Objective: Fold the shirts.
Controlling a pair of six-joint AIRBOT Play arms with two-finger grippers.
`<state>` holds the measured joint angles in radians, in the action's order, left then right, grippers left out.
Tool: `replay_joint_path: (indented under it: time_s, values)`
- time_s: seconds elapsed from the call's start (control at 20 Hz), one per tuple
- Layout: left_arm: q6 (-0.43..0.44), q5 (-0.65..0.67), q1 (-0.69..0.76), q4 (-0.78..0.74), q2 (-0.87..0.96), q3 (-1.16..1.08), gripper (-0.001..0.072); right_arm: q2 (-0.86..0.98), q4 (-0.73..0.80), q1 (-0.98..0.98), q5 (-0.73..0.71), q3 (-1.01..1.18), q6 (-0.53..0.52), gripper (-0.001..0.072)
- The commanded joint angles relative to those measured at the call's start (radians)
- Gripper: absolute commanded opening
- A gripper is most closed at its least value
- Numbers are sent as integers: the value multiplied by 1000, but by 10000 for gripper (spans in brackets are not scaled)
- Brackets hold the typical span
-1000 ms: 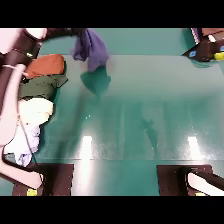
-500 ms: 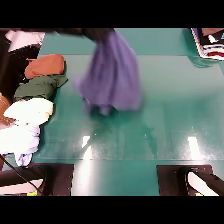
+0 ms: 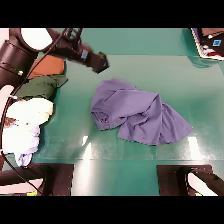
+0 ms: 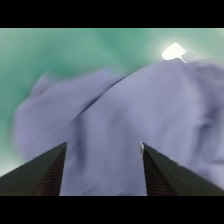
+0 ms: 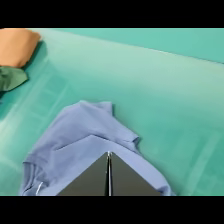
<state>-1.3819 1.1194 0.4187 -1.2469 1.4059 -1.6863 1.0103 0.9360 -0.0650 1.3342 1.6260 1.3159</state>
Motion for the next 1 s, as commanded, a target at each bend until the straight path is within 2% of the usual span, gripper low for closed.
replay_joint_path:
  time_s: [0.0, 0.15, 0.35, 0.5, 0.7, 0.8, 0.85, 0.95]
  values:
    - [-35, -50, -121, -14, 23, 195, 548, 0, 2, -31, -6, 0, 0, 12]
    - [-34, -116, -203, 80, 97, 314, 548, 0, 2, -31, -6, 0, 0, 12]
    - [-21, -193, -241, 206, 218, 314, 548, 1, 2, -31, -6, 0, 1, 12]
    - [64, -213, -238, 346, 291, 314, 547, 14, 6, -31, -1, 0, 1, 12]
    - [84, -230, -209, 380, 337, 313, 547, 51, 7, -31, 12, 0, 24, 12]
    - [119, -247, -177, 379, 348, 313, 545, 68, 6, -31, 15, 0, 30, 13]
    - [119, -259, -167, 380, 349, 313, 466, 75, 6, -31, 16, 0, 31, 13]
    - [118, -298, -162, 388, 349, 313, 251, 80, 8, -31, 28, 0, 40, 12]
